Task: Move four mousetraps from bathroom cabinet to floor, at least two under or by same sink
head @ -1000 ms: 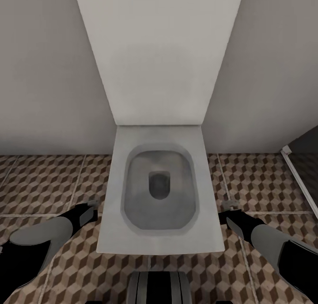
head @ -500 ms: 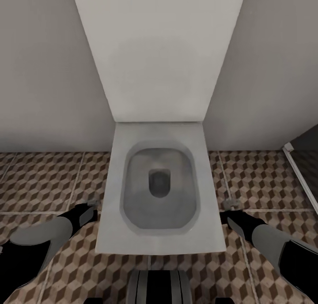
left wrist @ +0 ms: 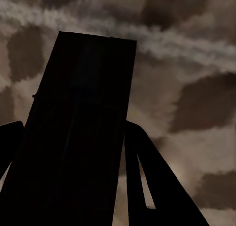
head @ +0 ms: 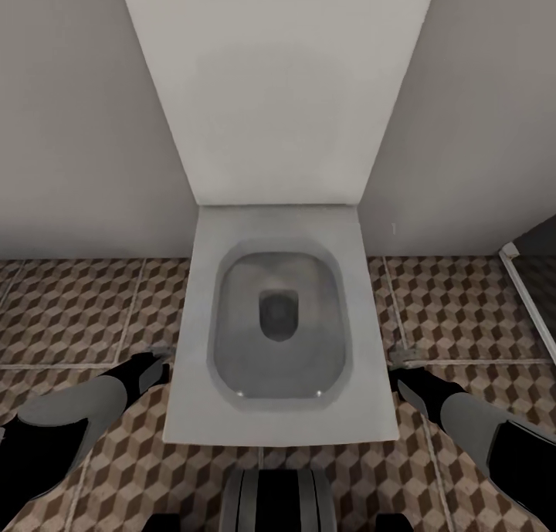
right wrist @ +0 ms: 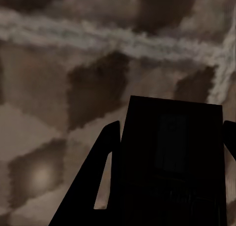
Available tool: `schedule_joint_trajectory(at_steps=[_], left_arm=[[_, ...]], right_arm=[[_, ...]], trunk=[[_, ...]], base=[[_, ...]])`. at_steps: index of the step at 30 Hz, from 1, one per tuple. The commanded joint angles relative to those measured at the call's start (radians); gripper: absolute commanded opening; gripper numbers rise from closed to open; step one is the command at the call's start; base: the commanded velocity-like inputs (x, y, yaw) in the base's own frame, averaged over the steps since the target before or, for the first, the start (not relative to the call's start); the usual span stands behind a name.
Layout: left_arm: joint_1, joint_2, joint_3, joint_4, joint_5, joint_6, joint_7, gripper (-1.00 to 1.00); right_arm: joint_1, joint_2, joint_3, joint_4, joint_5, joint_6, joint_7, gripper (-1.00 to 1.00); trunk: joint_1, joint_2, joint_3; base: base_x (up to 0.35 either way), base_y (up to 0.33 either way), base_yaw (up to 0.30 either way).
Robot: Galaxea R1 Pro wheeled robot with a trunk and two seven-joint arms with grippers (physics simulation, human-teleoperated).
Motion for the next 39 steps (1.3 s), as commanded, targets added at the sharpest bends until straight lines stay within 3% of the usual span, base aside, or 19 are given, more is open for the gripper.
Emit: schedule_joint_trajectory(at_steps=[1,11,15,23,39], left_arm=[[0.014,0.000,0.017,-0.005,0.024,0.001,0.001,-1.00],[0.014,0.002,0.016,-0.005,0.024,0.001,0.001,-1.00],[0.014,0.002,0.016,-0.005,0.024,0.001,0.001,-1.00],[0.014,0.002,0.016,-0.005,0.024,0.001,0.001,-1.00],[0.014,0.002,0.015,-0.005,0.024,0.001,0.001,-1.00]], right_arm=[[0.000,-0.001,0.008,-0.004,-0.008,0.006,-0.008,-1.00],[0.000,-0.001,0.008,-0.004,-0.008,0.006,-0.008,-1.00],[0.000,-0.002,0.008,-0.004,-0.009,0.006,-0.008,-1.00],[-0.002,-0.024,0.008,-0.006,-0.009,0.006,-0.008,-1.00],[-0.002,-0.029,0.008,-0.006,-0.009,0.006,-0.008,-1.00]], trunk=[[0.000,0.000,-0.001],[0.000,0.000,-0.001],[0.002,-0.001,-0.016],[0.002,-0.001,-0.016],[0.002,-0.001,-0.016]], base=[[0.000,0.000,0.000],[0.000,0.000,0.000],[0.000,0.000,0.000],[0.000,0.000,0.000],[0.000,0.000,0.000]])
